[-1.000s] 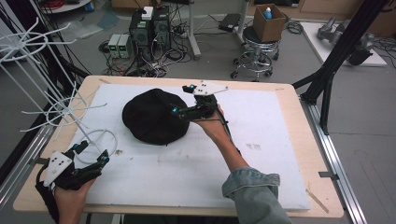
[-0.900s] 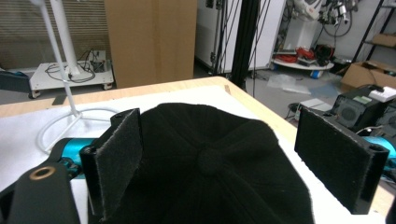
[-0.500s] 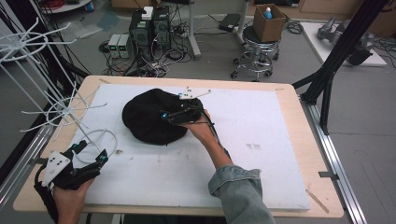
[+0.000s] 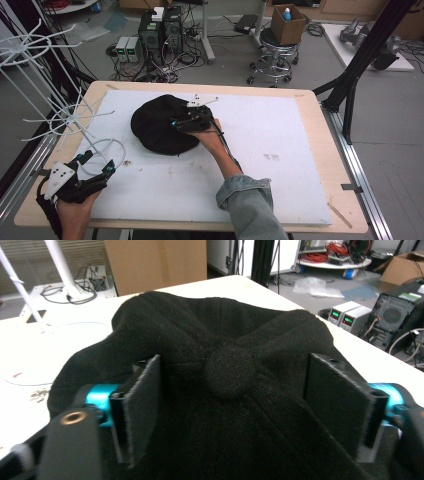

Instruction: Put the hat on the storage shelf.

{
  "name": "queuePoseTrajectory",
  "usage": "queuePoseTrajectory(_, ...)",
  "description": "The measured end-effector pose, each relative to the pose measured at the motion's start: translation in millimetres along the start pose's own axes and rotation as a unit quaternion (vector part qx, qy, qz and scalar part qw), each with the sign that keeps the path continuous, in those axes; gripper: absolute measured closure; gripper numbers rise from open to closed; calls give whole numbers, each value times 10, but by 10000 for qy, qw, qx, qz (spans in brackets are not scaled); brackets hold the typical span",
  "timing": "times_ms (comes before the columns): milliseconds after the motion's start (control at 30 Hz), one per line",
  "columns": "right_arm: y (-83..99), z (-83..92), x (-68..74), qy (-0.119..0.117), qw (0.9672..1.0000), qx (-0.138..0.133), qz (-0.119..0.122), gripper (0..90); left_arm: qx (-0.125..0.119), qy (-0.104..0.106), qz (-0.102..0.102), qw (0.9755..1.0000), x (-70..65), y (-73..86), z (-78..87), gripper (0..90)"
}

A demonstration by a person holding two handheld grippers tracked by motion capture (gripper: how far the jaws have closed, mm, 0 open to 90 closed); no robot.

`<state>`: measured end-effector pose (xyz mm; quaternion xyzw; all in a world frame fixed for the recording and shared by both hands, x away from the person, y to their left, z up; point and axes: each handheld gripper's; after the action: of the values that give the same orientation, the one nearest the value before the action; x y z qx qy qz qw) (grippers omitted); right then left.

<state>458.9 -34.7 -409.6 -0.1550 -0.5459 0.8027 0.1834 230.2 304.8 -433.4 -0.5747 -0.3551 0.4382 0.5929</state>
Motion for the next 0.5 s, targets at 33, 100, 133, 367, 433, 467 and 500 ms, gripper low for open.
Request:
queuePoseTrajectory(33, -1, -14, 9, 21, 10000, 47, 30, 307, 7, 5, 0, 10000, 1, 0, 1, 192)
queuePoseTrajectory(100, -16, -66, 47, 145, 9996, 184, 137, 383, 3, 0, -1, 10000, 2, 0, 2, 193)
queuePoseTrajectory(133, -23, -78, 60, 217, 9994, 230, 122, 439, 5, -5, -2, 10000, 3, 0, 3, 192)
queuePoseTrajectory(367, -99, -88, 125, 567, 9978, 280, 206, 704, -12, -27, 22, 10000, 13, 1, 10, 193)
queuePoseTrajectory(433, -117, -74, 122, 561, 9980, 222, 186, 717, -15, -25, 22, 10000, 16, 1, 12, 192)
queuePoseTrajectory(467, -138, -62, 120, 541, 9983, 162, 131, 723, -15, -25, 27, 10000, 16, 1, 11, 193)
queuePoseTrajectory(500, -196, -42, 124, 473, 9988, 90, 103, 729, -6, -28, 21, 10000, 17, 1, 12, 192)
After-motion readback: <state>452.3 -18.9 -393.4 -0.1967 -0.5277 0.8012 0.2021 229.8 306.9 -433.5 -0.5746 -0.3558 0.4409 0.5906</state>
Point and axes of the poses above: each handheld gripper's, and its own axes: z roughly backward along the jaws, y roughly out of its underside, x roughly to its left, and after that the axes turned 4 degrees about z, right-handed
